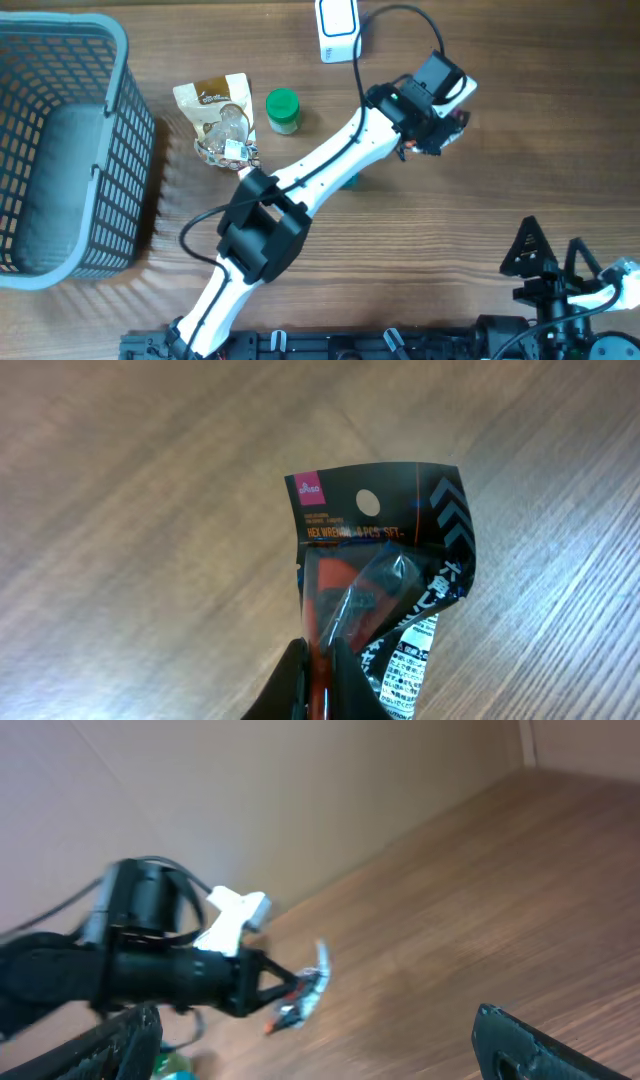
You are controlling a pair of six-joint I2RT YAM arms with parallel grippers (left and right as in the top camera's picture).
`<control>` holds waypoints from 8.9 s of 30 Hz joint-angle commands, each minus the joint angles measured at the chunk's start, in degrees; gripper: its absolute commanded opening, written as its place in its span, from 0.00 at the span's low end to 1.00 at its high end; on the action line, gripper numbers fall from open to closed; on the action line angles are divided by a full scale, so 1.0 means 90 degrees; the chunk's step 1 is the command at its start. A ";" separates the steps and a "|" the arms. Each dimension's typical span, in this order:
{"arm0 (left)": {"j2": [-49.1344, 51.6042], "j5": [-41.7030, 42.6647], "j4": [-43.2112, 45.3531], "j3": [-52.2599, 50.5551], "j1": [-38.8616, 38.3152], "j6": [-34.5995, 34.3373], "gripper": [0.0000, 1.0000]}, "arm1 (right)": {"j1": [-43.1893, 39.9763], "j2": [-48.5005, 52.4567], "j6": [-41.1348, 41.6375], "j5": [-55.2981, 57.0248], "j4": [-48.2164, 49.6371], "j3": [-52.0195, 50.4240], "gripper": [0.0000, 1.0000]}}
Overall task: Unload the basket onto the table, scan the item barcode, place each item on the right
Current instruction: 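Swing the packet rightward and pass it to the right gripper, then carry the packet with right gripper to the right table edge, release, then move the right gripper toward the blue Listerine bottle, then close the right gripper around the blue Listerine bottle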
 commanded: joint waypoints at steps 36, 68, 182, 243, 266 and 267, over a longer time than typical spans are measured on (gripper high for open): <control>-0.4238 -0.3495 -0.1785 0.0882 0.1270 -0.0087 1.00 | 0.0355 0.9248 0.4940 -0.1273 0.1634 0.1273 0.93; -0.4201 -0.4966 -0.2169 0.0879 0.1270 -0.0092 1.00 | 0.0763 1.0285 0.3657 -0.0835 0.2448 0.1358 0.13; -0.6963 -0.6278 -0.4787 0.0814 0.1280 -0.2800 1.00 | 0.2635 0.9284 -0.1479 -0.0787 -0.2176 0.5406 1.00; -0.6856 -0.6300 -0.5467 0.0797 0.1280 -0.2805 1.00 | 0.4454 1.2517 -0.0746 -0.0663 -0.2035 0.6356 0.94; -0.6856 -0.6300 -0.5506 0.0797 0.1280 -0.2805 1.00 | 0.4449 1.2524 -0.1064 -0.0644 -0.1865 0.6020 0.88; -0.6856 -0.6300 -0.5508 0.0797 0.1280 -0.2805 1.00 | 0.4449 1.2526 -0.1120 -0.0644 -0.1865 0.6018 0.87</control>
